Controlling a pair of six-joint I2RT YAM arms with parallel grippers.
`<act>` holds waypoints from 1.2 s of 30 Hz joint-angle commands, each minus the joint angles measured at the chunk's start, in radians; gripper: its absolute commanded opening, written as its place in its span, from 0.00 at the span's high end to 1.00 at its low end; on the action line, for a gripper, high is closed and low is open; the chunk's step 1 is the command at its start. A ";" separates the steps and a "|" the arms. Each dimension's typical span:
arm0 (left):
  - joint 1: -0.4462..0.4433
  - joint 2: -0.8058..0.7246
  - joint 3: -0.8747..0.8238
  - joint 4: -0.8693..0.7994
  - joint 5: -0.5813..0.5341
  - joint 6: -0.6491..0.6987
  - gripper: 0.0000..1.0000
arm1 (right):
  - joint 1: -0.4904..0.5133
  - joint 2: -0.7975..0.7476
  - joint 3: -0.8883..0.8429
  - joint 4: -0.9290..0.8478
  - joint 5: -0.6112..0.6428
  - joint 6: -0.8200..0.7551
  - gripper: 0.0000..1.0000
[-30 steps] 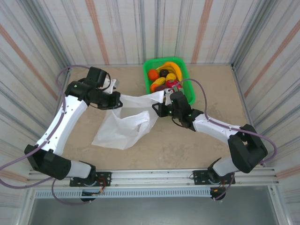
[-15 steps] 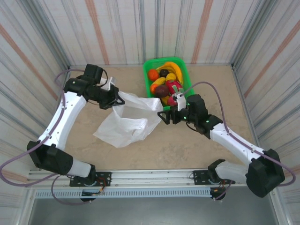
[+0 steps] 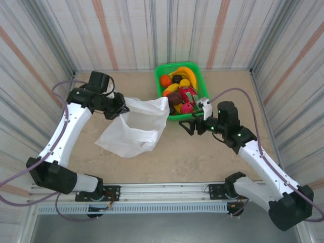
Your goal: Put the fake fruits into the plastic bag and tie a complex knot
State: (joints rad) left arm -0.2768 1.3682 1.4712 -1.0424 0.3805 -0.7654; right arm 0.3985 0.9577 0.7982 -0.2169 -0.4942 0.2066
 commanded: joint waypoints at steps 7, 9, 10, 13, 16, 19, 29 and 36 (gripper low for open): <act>0.046 -0.072 -0.046 0.080 0.040 -0.162 1.00 | -0.096 0.251 0.317 -0.358 0.185 0.066 0.01; 0.052 -0.079 -0.056 0.090 0.049 -0.172 1.00 | -0.091 0.325 0.386 -0.404 0.185 -0.004 0.01; 0.056 -0.082 -0.061 0.094 0.055 -0.176 1.00 | -0.085 0.364 0.416 -0.417 0.173 -0.075 0.01; 0.067 -0.089 -0.076 0.100 0.067 -0.182 1.00 | -0.071 0.438 0.449 -0.377 0.191 -0.282 0.01; 0.080 -0.096 -0.094 0.109 0.083 -0.189 1.00 | -0.072 0.500 0.429 -0.262 0.122 -0.593 0.01; 0.085 -0.108 -0.112 0.132 0.106 -0.196 1.00 | -0.081 0.571 0.426 -0.157 0.045 -0.811 0.01; 0.086 -0.138 -0.139 0.191 0.139 -0.219 1.00 | -0.105 0.862 0.621 -0.114 -0.143 -1.135 0.01; 0.087 -0.141 -0.158 0.202 0.139 -0.236 1.00 | -0.085 1.016 0.749 -0.173 -0.090 -1.227 0.01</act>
State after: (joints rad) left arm -0.1970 1.2541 1.3289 -0.8566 0.5030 -0.9821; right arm 0.3027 1.9240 1.4975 -0.3450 -0.5831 -0.9314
